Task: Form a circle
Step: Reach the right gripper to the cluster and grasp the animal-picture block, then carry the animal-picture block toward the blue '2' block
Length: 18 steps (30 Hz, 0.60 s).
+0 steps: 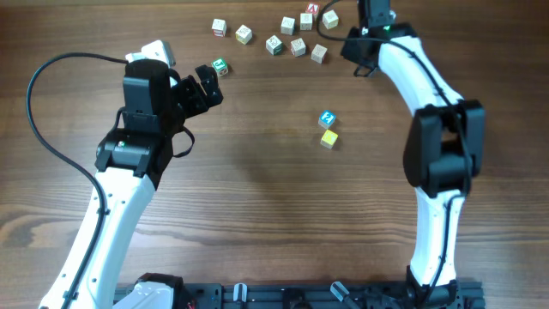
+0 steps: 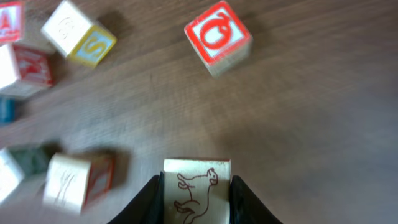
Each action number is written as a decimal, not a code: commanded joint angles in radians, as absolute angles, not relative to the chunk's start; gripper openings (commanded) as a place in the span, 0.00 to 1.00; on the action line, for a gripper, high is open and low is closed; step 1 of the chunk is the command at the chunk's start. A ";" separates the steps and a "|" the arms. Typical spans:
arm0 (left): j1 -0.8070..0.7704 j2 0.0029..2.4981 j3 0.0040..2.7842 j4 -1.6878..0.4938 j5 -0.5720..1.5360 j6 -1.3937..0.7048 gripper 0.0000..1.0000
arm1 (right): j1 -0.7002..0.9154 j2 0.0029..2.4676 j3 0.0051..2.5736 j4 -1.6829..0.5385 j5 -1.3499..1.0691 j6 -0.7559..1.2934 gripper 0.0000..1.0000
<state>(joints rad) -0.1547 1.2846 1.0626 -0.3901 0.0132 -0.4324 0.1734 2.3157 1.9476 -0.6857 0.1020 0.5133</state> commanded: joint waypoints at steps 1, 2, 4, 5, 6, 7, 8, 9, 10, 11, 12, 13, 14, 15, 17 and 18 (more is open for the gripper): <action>-0.149 1.279 1.060 -0.387 0.010 -0.443 1.00 | 0.165 2.190 1.967 -0.819 0.104 0.370 0.19; -0.149 1.279 1.060 -0.387 0.010 -0.443 1.00 | 0.165 2.189 1.967 -0.865 0.087 0.300 0.18; -0.149 1.279 1.060 -0.387 0.011 -0.443 1.00 | 0.165 2.189 1.954 -0.958 0.063 0.175 0.16; -0.149 1.279 1.060 -0.387 0.010 -0.443 1.00 | 0.165 2.189 1.934 -0.997 0.054 0.139 0.16; -0.149 1.279 1.060 -0.387 0.010 -0.443 1.00 | 0.165 2.189 1.922 -1.037 0.047 0.119 0.15; -0.149 1.279 1.060 -0.387 0.010 -0.443 1.00 | 0.165 2.189 1.916 -1.103 0.041 0.104 0.12; -0.149 1.279 1.060 -0.387 0.010 -0.443 1.00 | 0.165 2.189 1.914 -1.143 0.033 0.104 0.10; -0.149 1.279 1.060 -0.387 0.010 -0.442 1.00 | 0.165 2.188 1.914 -1.183 0.028 0.104 0.09; -0.149 1.279 1.060 -0.387 0.010 -0.442 1.00 | 0.165 2.178 1.914 -1.246 0.029 0.104 0.07; -0.149 1.279 1.060 -0.387 0.010 -0.442 1.00 | 0.165 2.167 1.914 -1.280 0.029 0.104 0.06; -0.149 1.279 1.060 -0.388 0.010 -0.442 1.00 | 0.164 2.154 1.914 -1.313 0.029 0.105 0.05; -0.149 1.279 1.060 -0.388 0.010 -0.442 1.00 | 0.164 2.133 1.914 -1.346 0.029 0.105 0.05; -0.149 1.279 1.060 -0.389 0.010 -0.442 1.00 | 0.164 2.109 1.914 -1.374 0.029 0.107 0.05; -0.149 1.279 1.060 -0.391 0.010 -0.442 1.00 | 0.164 2.068 1.914 -1.404 0.029 0.109 0.05; -0.149 1.279 1.060 -0.396 0.010 -0.442 1.00 | 0.163 1.951 1.914 -1.481 0.049 0.117 0.05; -0.149 1.279 1.060 -0.400 0.010 -0.442 1.00 | 0.162 1.870 1.914 -1.517 0.068 0.146 0.05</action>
